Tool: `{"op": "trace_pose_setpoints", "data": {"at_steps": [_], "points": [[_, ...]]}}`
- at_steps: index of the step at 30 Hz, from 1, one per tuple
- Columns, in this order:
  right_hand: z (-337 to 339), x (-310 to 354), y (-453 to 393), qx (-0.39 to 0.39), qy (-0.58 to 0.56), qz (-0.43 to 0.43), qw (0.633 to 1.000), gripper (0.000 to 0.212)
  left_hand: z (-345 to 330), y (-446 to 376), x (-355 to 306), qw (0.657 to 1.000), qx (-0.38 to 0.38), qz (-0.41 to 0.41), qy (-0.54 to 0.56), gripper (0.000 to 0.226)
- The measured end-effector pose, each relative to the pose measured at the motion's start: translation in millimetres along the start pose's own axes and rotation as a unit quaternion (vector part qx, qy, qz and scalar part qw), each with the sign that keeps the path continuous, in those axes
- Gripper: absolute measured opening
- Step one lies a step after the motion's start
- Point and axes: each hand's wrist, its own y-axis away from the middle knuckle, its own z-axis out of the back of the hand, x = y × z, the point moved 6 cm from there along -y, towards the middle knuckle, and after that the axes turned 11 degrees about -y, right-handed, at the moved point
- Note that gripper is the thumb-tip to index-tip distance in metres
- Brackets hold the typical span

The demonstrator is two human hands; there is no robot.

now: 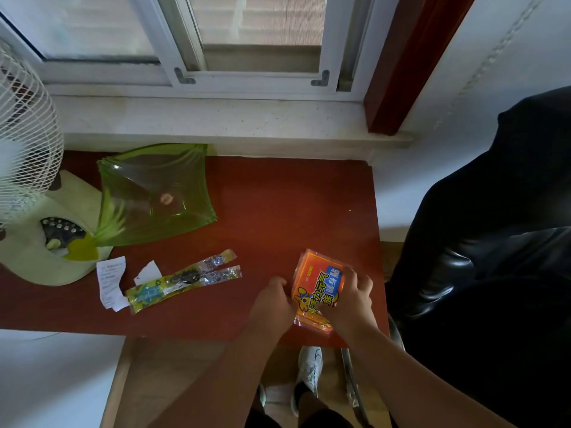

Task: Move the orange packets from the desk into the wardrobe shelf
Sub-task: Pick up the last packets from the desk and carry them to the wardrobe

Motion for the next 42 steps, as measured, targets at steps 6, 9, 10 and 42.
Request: {"op": "trace_pose_setpoints", "data": {"at_steps": [6,9,10,42], "points": [[11,-8,-1,-0.005,-0.092,0.001,0.996,0.099,-5,-1,-4,0.999,0.029,0.020,0.028,0.027],[12,-12,-3,-0.008,-0.127,-0.042,0.991,0.087,0,1,-1,0.998,0.028,0.032,0.035,0.023],[12,-13,-4,-0.005,-0.127,-0.053,0.990,0.076,1,1,1,0.998,0.026,0.037,0.050,0.021],[96,125,51,0.112,-0.261,0.091,0.954,0.024,112,83,-27,0.907,0.045,-0.045,0.417,0.025]]}}
